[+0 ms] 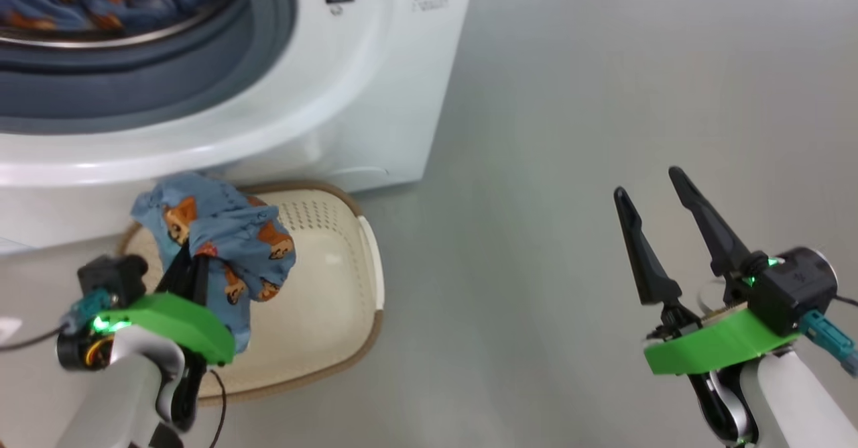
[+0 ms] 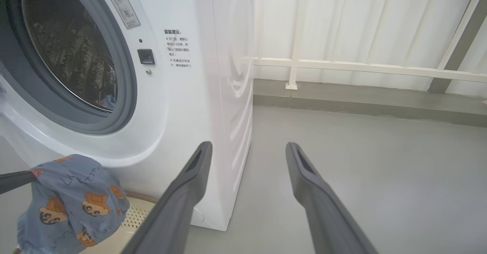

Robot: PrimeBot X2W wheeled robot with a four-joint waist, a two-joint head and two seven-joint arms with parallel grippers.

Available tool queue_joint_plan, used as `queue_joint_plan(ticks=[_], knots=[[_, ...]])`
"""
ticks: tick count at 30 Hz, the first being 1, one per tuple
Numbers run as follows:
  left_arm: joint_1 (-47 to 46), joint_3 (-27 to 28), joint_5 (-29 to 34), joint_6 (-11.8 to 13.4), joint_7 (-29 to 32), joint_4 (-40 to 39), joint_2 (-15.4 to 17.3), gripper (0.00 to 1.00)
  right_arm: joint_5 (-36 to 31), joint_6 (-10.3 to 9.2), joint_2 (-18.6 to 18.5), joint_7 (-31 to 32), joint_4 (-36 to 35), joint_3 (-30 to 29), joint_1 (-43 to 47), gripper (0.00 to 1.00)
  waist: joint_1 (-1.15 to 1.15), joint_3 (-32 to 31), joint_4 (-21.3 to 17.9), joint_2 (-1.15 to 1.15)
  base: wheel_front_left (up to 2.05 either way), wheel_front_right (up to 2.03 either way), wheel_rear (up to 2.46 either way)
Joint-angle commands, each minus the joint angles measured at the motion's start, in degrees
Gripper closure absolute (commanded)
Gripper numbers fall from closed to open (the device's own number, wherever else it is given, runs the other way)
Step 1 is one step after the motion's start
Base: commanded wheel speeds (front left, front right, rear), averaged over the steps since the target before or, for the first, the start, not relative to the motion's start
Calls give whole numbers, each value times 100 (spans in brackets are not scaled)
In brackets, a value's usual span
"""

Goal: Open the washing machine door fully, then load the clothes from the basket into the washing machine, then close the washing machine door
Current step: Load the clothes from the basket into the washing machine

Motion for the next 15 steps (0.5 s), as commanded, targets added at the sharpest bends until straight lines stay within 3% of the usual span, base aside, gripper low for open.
queue_joint_plan(ticks=[1, 15], knots=[[195, 360, 208, 28, -77, -253, 133, 100, 87, 25, -100, -46, -98, 64, 180, 0, 1, -390, 263, 0, 0, 0, 0], [1335, 1784, 1433, 4, -77, -1591, -206, 100, 149, 25, -226, -46, -21, -179, 720, 0, 1, -1106, 558, 0, 0, 0, 0]])
